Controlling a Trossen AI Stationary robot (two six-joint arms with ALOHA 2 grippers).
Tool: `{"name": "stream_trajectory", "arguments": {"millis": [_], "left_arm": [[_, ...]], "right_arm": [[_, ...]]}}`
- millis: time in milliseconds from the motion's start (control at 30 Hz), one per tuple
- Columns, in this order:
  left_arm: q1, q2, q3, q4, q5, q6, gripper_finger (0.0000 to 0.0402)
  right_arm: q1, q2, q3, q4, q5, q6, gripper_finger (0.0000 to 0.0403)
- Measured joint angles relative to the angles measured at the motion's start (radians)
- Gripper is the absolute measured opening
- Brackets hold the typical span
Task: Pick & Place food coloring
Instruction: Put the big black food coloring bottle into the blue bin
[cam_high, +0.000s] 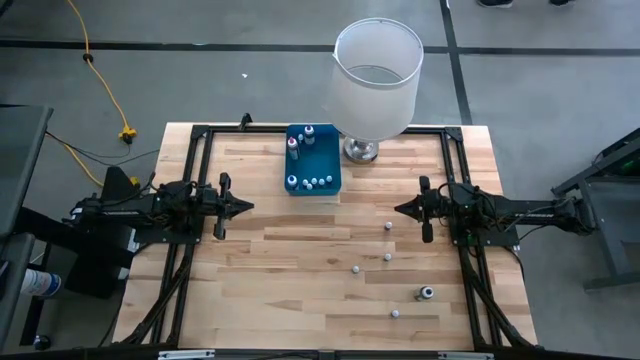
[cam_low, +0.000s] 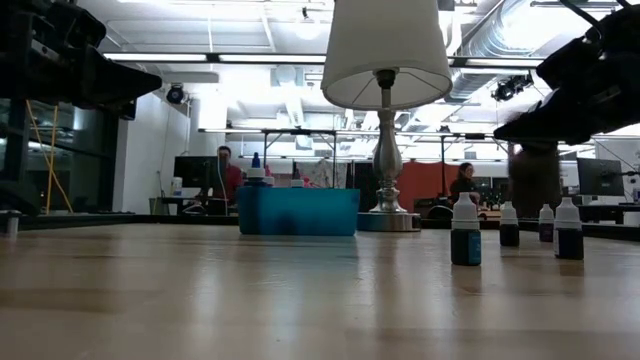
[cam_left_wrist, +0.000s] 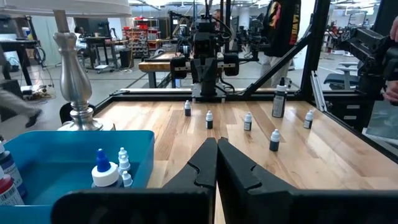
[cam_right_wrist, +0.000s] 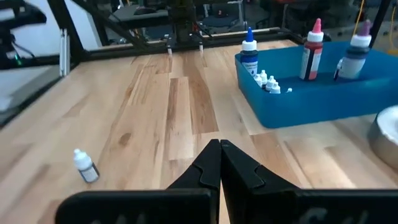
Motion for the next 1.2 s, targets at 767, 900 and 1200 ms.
{"name": "stream_trajectory", "arguments": {"millis": [767, 900, 1200], "left_arm": [[0.000, 0.000, 0.000, 0.000, 0.000, 0.000, 0.0000], [0.000, 0.000, 0.000, 0.000, 0.000, 0.000, 0.0000], [0.000, 0.000, 0.000, 0.000, 0.000, 0.000, 0.0000]], "right_arm": [[0.029, 0.257, 0.818, -0.932, -0.006, 0.068, 0.0000], [0.072, 0.336, 0.921, -1.061, -0.056, 0.069, 0.0000], [0.265, 0.435, 0.988, -1.164, -0.077, 0.137, 0.0001]]}}
